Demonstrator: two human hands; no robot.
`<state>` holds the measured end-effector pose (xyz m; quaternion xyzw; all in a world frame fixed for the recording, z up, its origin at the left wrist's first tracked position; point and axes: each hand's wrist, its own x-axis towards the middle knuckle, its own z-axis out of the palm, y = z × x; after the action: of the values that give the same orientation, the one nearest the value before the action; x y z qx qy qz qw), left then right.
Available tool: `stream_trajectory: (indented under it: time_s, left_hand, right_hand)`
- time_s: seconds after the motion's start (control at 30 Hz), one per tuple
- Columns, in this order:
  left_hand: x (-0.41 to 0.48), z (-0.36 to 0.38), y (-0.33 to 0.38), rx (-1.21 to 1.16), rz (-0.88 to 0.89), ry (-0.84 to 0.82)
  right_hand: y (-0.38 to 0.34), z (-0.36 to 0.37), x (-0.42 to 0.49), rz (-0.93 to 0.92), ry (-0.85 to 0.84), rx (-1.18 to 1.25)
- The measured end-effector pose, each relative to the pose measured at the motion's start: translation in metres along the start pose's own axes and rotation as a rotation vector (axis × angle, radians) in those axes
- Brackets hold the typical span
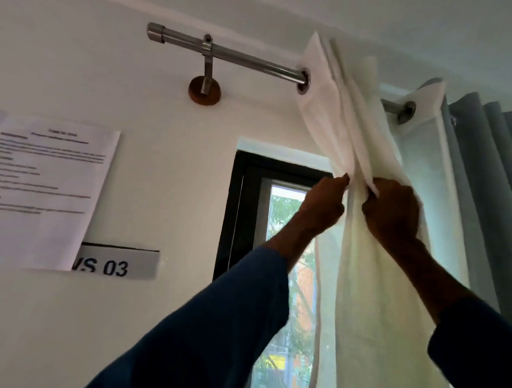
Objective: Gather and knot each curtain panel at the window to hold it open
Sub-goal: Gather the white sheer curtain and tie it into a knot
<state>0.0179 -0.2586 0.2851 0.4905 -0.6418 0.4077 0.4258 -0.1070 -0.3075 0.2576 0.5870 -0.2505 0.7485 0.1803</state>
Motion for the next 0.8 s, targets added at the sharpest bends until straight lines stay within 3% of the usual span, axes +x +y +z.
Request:
stream_trajectory:
  time_s: [0.1,0.2,0.33,0.47,0.57,0.7,0.8]
  left_hand:
    - [-0.029,-0.014,-0.036,0.035,-0.102,0.046]
    - [-0.067,-0.040,-0.070,0.178,-0.208,0.188]
    - [-0.093,-0.086,-0.104,0.243,-0.127,0.415]
    - [-0.100,-0.133,-0.092,0.170,-0.023,0.410]
    - [-0.107,-0.154,-0.081,0.235,0.074,0.350]
    - [-0.113,-0.171,-0.081,0.329,0.048,0.365]
    - [-0.116,-0.172,-0.084,0.335,0.007,0.315]
  right_hand:
    - [0.006,-0.004,-0.007,0.037,0.007,-0.031]
    - [-0.013,-0.003,-0.022,-0.055,0.061,-0.058]
    - [-0.059,0.006,-0.042,-0.188,0.023,-0.089]
    - [-0.129,0.012,-0.056,-0.227,-0.100,-0.031]
    - [-0.181,0.005,-0.051,-0.272,-0.053,0.127]
    - [-0.221,-0.012,-0.044,-0.396,-0.097,0.168]
    - [-0.213,-0.019,-0.048,-0.405,-0.127,0.129]
